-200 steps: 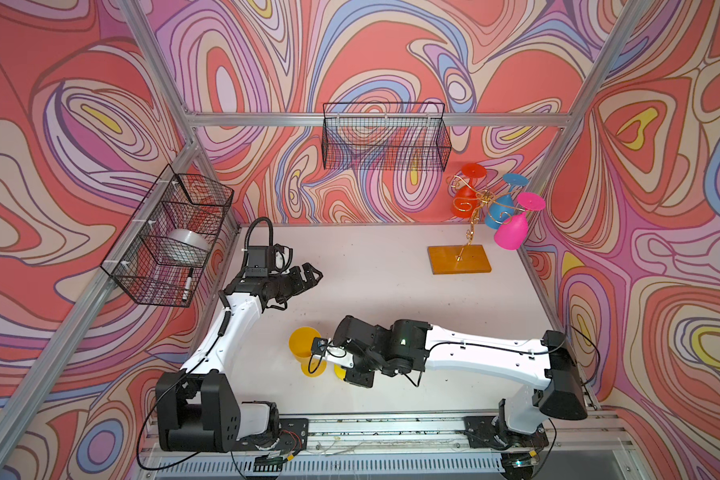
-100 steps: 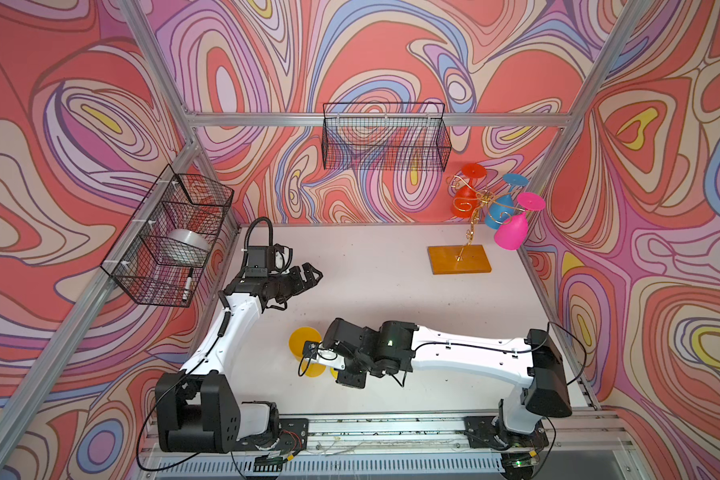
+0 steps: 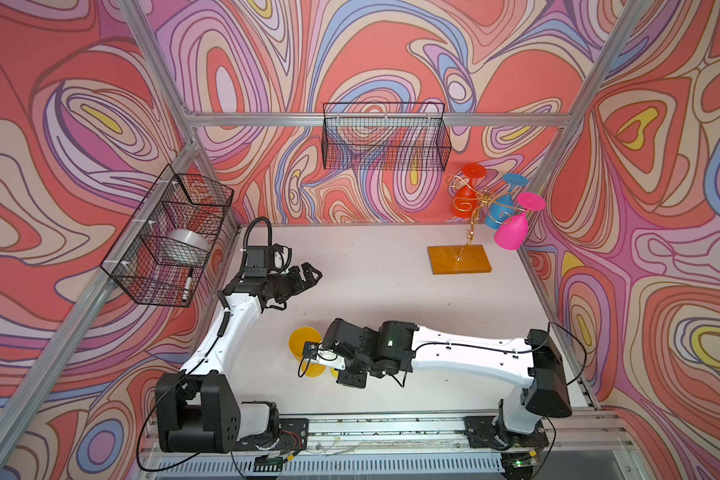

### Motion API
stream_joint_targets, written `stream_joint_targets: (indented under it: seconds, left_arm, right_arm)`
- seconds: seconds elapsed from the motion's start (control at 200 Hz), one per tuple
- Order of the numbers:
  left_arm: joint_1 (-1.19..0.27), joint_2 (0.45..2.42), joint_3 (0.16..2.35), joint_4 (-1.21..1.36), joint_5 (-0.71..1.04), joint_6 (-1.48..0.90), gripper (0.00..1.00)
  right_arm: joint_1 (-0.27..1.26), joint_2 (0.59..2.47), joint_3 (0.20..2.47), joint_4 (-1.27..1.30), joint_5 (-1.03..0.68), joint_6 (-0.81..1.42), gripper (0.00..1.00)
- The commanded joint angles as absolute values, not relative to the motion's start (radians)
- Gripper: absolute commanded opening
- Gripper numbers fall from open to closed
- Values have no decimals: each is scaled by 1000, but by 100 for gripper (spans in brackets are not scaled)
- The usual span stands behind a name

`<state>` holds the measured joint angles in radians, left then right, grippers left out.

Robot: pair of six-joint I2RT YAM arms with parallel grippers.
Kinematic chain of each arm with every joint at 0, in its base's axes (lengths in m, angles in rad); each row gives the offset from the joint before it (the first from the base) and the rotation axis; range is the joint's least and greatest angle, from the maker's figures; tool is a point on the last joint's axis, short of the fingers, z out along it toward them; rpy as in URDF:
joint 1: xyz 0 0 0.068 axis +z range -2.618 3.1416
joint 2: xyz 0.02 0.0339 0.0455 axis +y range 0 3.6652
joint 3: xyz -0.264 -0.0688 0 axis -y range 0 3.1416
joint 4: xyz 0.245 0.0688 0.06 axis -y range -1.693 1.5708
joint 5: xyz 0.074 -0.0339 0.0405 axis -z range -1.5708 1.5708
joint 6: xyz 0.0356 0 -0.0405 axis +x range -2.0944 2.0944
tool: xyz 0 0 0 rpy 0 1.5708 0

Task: Take the wine glass off the wine glass rack
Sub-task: 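Open the right gripper to release the yellow glass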

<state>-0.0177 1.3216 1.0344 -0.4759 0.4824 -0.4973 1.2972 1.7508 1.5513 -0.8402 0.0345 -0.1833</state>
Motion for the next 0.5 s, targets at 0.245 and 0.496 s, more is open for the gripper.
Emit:
stream_joint_targets:
  seconds: [0.245, 0.496]
  left_arm:
    - [-11, 1299, 1047, -488, 494, -480, 98]
    - [-9, 1276, 1043, -485, 480, -472, 99]
  right_arm:
    - [1301, 1762, 1583, -825, 63, -210, 30]
    - [1301, 1693, 1567, -781, 87, -215, 48]
